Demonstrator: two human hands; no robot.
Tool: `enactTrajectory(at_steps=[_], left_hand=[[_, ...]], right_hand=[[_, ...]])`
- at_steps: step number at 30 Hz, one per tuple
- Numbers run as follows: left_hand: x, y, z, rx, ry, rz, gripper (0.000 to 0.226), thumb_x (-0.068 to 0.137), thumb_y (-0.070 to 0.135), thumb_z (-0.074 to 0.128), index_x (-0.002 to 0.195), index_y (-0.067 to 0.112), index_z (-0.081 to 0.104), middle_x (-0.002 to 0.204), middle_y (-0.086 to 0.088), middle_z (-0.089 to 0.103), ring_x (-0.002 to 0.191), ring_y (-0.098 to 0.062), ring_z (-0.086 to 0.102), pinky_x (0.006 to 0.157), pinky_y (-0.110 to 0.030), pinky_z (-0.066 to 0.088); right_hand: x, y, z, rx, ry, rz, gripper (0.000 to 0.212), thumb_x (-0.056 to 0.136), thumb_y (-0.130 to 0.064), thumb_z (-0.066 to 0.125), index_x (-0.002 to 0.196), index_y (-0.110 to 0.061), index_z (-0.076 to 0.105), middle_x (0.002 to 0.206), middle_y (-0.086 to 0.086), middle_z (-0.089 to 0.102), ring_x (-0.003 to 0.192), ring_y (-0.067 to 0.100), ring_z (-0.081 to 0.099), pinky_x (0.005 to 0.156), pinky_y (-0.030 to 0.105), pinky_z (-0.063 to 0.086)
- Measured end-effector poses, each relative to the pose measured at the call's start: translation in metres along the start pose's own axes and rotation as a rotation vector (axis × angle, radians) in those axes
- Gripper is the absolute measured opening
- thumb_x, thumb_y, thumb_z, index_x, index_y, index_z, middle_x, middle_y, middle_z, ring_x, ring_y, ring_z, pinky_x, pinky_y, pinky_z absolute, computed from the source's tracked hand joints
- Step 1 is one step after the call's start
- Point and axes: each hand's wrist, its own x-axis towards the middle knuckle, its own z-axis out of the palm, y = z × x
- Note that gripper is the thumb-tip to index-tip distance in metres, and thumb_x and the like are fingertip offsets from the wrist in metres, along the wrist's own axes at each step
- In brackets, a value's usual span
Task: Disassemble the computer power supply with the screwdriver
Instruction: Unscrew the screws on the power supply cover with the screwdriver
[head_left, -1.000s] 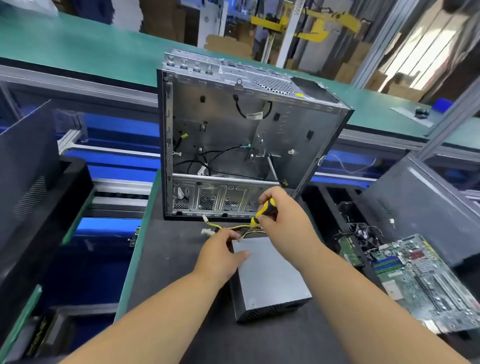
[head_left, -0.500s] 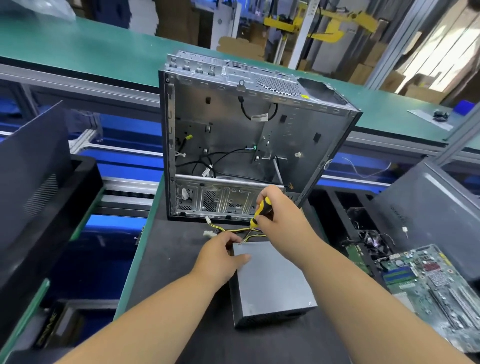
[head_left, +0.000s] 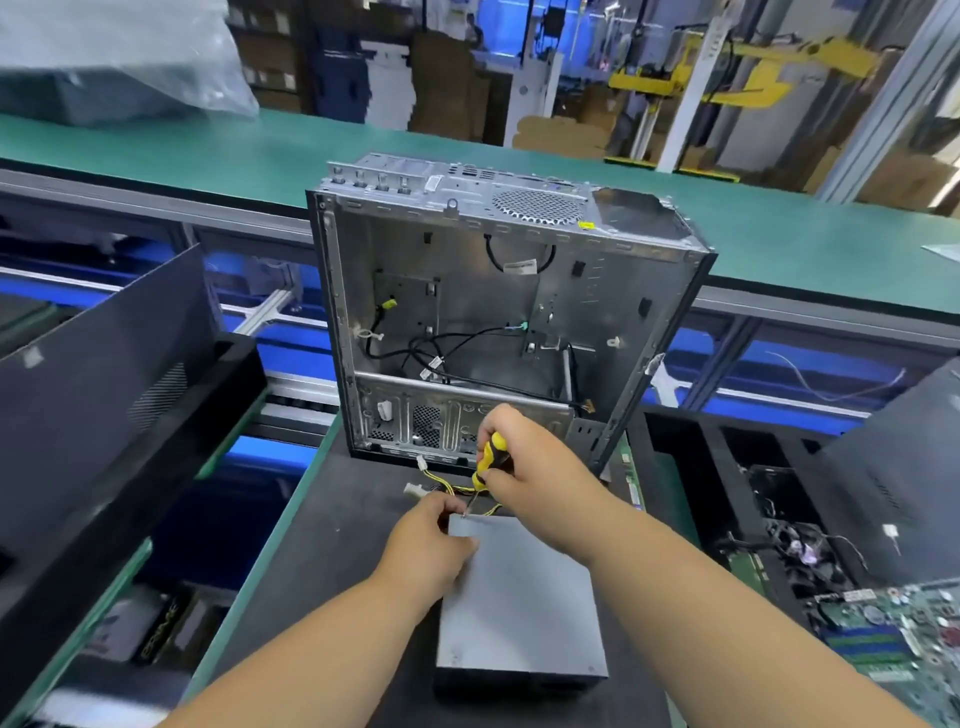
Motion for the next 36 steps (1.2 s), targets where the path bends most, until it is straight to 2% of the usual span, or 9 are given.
enactTrajectory(at_steps=[4,7,11,13,18,22,25,31,36], left_hand=[[-0.011,0.009,0.02,-0.016,0.094,-0.024,0.031,0.085,0.001,0.049,0.107,0.022,0.056,0.099,-0.007,0.066,0.083,-0.022,0.062,0.057,-0.027,0.042],[-0.018,0.009,0.031,0.017,0.195,0.033,0.021,0.089,0.01,0.053,0.106,0.023,0.054,0.101,0.0,0.063,0.086,-0.013,0.06,0.06,-0.026,0.042],[-0.018,0.005,0.035,0.09,0.308,0.092,0.009,0.094,0.017,0.055,0.097,0.025,0.052,0.096,0.003,0.06,0.083,-0.006,0.055,0.06,-0.024,0.037],[-0.015,0.004,0.035,0.088,0.351,0.084,0.016,0.095,0.017,0.056,0.086,0.029,0.05,0.089,0.004,0.06,0.077,-0.005,0.052,0.058,-0.024,0.034],[-0.012,0.002,0.035,0.044,0.373,0.052,0.018,0.093,0.017,0.06,0.082,0.028,0.051,0.084,0.007,0.061,0.072,-0.005,0.051,0.057,-0.022,0.035],[-0.011,0.001,0.033,0.015,0.35,0.034,0.019,0.085,0.018,0.068,0.083,0.03,0.053,0.084,0.006,0.063,0.071,-0.006,0.054,0.055,-0.02,0.036],[-0.01,0.0,0.033,0.028,0.341,0.046,0.021,0.082,0.019,0.071,0.082,0.03,0.053,0.082,0.007,0.063,0.071,-0.005,0.055,0.055,-0.019,0.036],[-0.007,-0.003,0.034,0.009,0.332,0.059,0.022,0.082,0.018,0.071,0.082,0.029,0.052,0.084,0.003,0.063,0.071,-0.01,0.053,0.06,-0.024,0.041],[-0.005,-0.005,0.033,0.028,0.34,0.072,0.022,0.083,0.02,0.071,0.084,0.029,0.051,0.084,0.005,0.061,0.071,-0.009,0.051,0.06,-0.024,0.038]], right_hand=[[0.001,0.006,-0.005,-0.024,-0.091,-0.085,0.029,0.089,-0.008,0.053,0.094,-0.034,0.043,0.096,-0.007,0.055,0.084,0.019,0.055,0.074,0.043,0.052],[0.004,0.013,-0.008,-0.016,-0.11,-0.108,0.027,0.089,-0.009,0.053,0.094,-0.033,0.042,0.095,-0.005,0.055,0.081,0.02,0.054,0.071,0.043,0.05],[0.014,0.016,-0.011,0.087,-0.084,-0.097,0.019,0.091,-0.036,0.064,0.09,-0.03,0.045,0.085,-0.007,0.056,0.071,0.011,0.051,0.062,0.03,0.044],[0.022,0.016,-0.009,0.054,-0.026,-0.112,0.021,0.094,-0.043,0.061,0.09,-0.026,0.05,0.087,-0.007,0.052,0.076,0.012,0.053,0.067,0.032,0.043],[0.032,0.015,-0.006,0.041,0.007,-0.104,0.01,0.095,-0.035,0.061,0.1,-0.03,0.054,0.097,-0.01,0.052,0.085,0.015,0.057,0.072,0.033,0.047],[0.03,0.018,-0.007,0.053,0.086,-0.132,0.031,0.087,-0.035,0.074,0.1,-0.03,0.046,0.084,-0.011,0.057,0.077,0.014,0.058,0.067,0.033,0.051],[0.031,0.018,-0.008,0.107,0.094,-0.109,0.025,0.085,-0.031,0.076,0.095,-0.028,0.053,0.086,-0.008,0.063,0.081,0.016,0.061,0.072,0.037,0.054],[0.034,0.025,-0.004,0.173,0.062,-0.073,0.016,0.096,-0.021,0.06,0.106,-0.035,0.06,0.101,-0.01,0.065,0.088,0.009,0.061,0.068,0.024,0.049],[0.03,0.028,0.003,0.211,0.043,-0.083,0.013,0.098,-0.023,0.053,0.106,-0.032,0.05,0.101,-0.008,0.059,0.087,0.014,0.059,0.078,0.039,0.053]])
